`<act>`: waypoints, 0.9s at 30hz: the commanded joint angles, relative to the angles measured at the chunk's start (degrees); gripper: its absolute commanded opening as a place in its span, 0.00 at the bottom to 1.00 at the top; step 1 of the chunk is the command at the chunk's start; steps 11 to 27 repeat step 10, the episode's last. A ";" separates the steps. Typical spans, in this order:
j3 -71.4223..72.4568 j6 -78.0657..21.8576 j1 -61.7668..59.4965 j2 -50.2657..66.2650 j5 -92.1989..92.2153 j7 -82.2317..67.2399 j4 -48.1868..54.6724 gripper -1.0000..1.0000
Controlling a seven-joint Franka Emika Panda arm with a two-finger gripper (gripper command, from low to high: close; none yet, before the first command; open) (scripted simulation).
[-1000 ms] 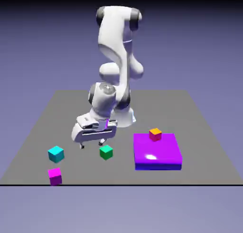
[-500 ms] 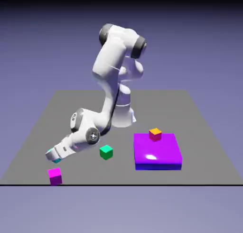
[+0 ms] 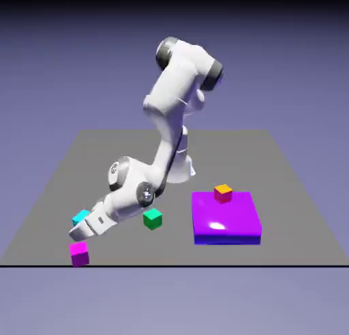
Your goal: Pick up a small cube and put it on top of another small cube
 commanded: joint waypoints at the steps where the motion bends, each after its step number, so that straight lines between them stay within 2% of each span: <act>1: -1.60 1.21 2.08 0.83 0.55 -1.93 0.85 0.00; 3: -2.77 2.06 3.61 1.45 1.03 -3.40 1.48 0.00; 7: -0.78 8.91 -2.65 8.78 1.12 -1.83 3.59 0.00; 8: -0.78 8.91 -2.65 8.79 1.12 -1.83 3.59 1.00; 27: -1.34 6.98 -0.88 6.71 1.09 -2.27 2.99 1.00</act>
